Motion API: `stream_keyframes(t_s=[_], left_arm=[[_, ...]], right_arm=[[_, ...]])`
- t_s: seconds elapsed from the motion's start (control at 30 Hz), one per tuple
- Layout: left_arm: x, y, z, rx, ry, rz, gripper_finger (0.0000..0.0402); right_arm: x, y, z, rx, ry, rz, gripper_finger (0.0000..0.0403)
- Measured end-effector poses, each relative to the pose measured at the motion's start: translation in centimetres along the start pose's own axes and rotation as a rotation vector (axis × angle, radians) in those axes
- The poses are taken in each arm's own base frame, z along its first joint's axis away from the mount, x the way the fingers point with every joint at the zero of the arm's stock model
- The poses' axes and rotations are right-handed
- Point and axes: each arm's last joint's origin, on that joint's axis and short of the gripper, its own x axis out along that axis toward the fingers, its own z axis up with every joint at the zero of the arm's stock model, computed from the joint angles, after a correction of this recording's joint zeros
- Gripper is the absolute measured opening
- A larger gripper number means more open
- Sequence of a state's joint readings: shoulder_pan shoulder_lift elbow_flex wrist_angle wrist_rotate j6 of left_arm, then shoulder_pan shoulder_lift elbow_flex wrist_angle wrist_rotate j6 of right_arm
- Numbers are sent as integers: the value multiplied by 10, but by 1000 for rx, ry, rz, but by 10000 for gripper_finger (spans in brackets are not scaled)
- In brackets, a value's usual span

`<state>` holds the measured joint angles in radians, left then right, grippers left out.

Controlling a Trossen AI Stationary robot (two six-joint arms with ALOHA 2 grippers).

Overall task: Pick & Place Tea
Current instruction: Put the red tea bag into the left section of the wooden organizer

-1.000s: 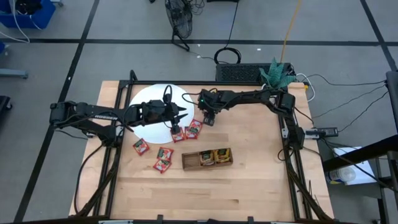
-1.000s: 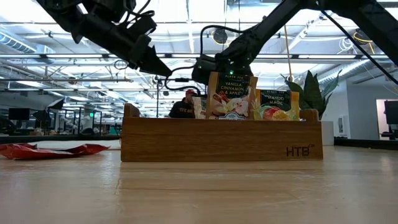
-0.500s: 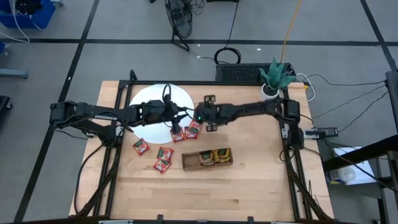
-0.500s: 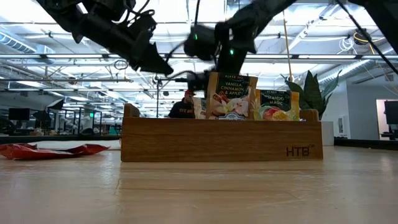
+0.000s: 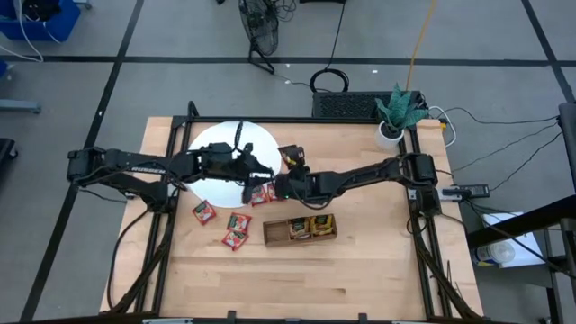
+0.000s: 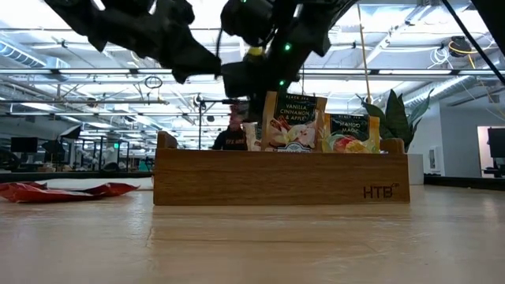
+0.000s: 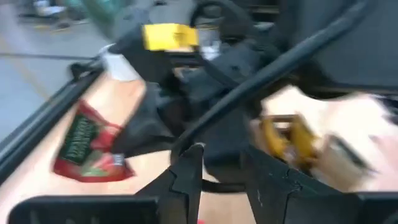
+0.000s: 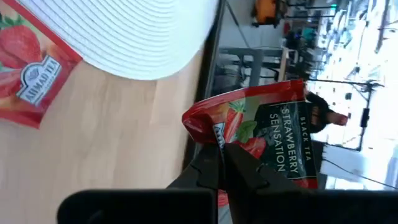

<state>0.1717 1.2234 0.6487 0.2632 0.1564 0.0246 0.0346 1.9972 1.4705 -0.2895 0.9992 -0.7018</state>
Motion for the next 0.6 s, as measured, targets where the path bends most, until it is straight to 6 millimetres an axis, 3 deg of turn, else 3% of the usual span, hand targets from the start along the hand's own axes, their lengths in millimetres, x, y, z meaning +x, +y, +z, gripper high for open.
stream_keyframes(t_s=[0.13,0.2,0.6], left_arm=[[-11,-15,9,71,-51,-194,115],[-15,-20,13,94,-77,-203,115],[-19,-18,15,112,-70,153,115]], right_arm=[[5,-3,-5,36,30,5,1],[11,-5,-8,67,26,35,1],[15,-5,-9,117,2,86,0]])
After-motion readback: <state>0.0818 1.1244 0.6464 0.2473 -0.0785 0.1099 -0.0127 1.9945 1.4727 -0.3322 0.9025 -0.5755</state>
